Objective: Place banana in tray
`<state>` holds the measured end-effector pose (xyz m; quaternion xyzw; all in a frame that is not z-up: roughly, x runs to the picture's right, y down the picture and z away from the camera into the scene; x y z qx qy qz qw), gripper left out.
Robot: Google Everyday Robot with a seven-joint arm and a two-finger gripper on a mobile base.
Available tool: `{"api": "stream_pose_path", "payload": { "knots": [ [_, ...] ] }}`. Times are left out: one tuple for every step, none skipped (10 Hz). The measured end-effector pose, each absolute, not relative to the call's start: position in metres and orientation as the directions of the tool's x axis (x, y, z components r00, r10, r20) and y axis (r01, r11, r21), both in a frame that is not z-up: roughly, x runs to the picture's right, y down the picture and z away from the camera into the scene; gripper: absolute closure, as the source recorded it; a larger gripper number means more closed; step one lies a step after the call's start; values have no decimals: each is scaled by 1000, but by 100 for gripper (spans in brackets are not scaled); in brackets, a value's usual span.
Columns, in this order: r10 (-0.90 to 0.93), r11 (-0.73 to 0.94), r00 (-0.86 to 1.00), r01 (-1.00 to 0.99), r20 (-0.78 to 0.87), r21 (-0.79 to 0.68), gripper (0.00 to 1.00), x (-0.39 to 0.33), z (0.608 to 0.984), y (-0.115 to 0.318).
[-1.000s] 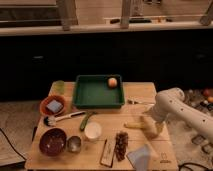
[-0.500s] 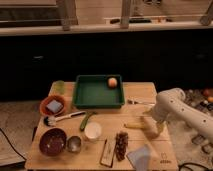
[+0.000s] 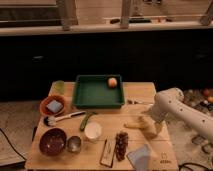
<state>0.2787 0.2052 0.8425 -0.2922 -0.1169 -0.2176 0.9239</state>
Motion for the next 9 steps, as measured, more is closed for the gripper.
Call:
{"api": "stream_pose_path", "payload": {
  "knots": [
    [-329, 740, 883, 462, 336, -489, 20, 278, 841, 204],
    [-321, 747, 888, 452, 330, -488, 20, 274, 839, 203],
    [-317, 749, 889, 448, 330, -488, 20, 270, 839, 202],
    [-310, 749, 890, 445, 334, -490, 20, 263, 839, 202],
    [-304, 743, 887, 449, 347, -496, 20, 253, 840, 205],
    [-301, 739, 884, 453, 358, -499, 20, 244, 842, 207],
    [-297, 733, 883, 455, 364, -506, 20, 241, 842, 211],
    [-292, 729, 882, 456, 371, -510, 20, 238, 842, 215],
    [-289, 725, 879, 460, 379, -512, 22, 232, 842, 218]
  ]
}}
